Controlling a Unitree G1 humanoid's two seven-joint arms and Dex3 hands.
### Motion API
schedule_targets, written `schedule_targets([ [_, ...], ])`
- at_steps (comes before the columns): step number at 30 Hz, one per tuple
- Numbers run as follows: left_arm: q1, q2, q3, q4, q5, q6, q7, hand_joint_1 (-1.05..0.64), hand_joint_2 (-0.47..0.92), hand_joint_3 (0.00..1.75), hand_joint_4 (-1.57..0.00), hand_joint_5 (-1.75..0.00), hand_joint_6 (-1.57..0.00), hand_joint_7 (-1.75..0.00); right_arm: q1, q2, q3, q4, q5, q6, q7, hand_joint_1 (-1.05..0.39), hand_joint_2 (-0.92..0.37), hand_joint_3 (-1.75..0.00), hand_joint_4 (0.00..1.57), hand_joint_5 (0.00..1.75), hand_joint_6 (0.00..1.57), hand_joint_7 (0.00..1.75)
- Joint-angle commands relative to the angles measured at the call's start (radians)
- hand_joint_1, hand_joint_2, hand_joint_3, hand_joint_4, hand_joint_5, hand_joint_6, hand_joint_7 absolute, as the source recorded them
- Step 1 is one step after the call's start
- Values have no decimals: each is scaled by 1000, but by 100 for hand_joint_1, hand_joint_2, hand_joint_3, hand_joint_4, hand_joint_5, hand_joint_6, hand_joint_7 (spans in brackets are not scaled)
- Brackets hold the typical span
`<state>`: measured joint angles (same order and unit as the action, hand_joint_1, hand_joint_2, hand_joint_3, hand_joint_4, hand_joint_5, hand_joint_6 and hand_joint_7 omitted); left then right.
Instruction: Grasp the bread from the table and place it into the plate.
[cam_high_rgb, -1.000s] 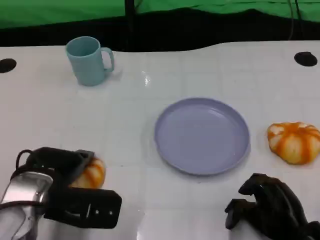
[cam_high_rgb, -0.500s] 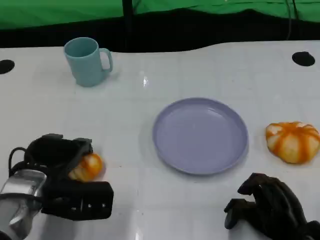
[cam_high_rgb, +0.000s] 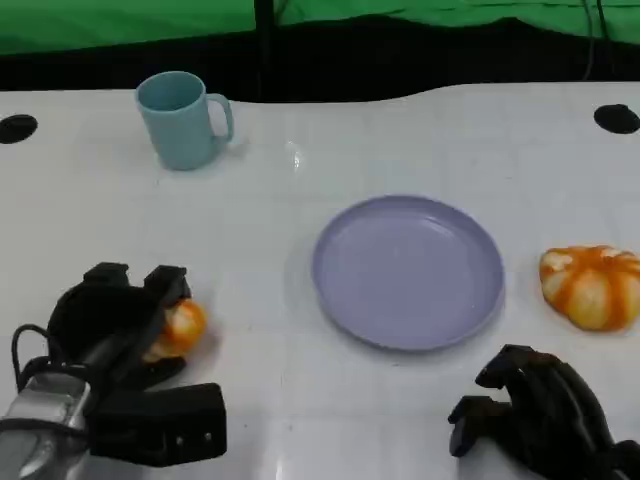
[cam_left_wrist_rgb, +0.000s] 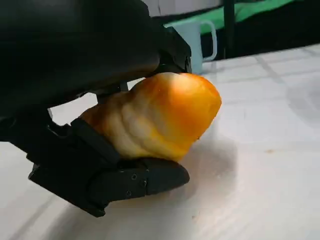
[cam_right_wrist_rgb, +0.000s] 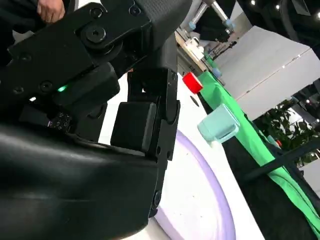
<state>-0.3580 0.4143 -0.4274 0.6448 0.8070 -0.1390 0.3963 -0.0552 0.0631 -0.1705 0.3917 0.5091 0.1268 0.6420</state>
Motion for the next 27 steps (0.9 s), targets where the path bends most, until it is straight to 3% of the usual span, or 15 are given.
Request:
schedule_targets([
  [1, 30, -13, 53, -43, -65, -44, 53, -24, 50, 110, -72, -175, -47, -173, -4, -11, -13, 5, 8, -5, 1, -104, -70, 0, 157, 71, 157, 36],
  [4, 36, -18, 71, -79, -81, -44, 45, -24, 51, 111, -71, -175, -46, -174, -3, -10, -13, 4, 8, -8, 5, -104, -70, 0, 157, 71, 157, 36],
  [12, 35, -23, 97, -147, -107, -44, 1, -25, 61, 87, -72, -175, -47, -175, -2, -12, -14, 4, 8, -7, 7, -104, -70, 0, 157, 72, 157, 36],
  [22, -53, -47, 95, -143, -124, -99, -8, -24, 60, 75, -75, -175, -51, -175, -3, -9, -13, 7, 10, -4, 4, -105, -69, 0, 157, 71, 157, 35],
  [27, -98, -76, 99, -158, -137, -99, -39, -24, 67, 63, -74, -175, -52, -175, 12, -6, -7, -5, 4, -18, 7, -103, -71, -1, 157, 72, 157, 37],
])
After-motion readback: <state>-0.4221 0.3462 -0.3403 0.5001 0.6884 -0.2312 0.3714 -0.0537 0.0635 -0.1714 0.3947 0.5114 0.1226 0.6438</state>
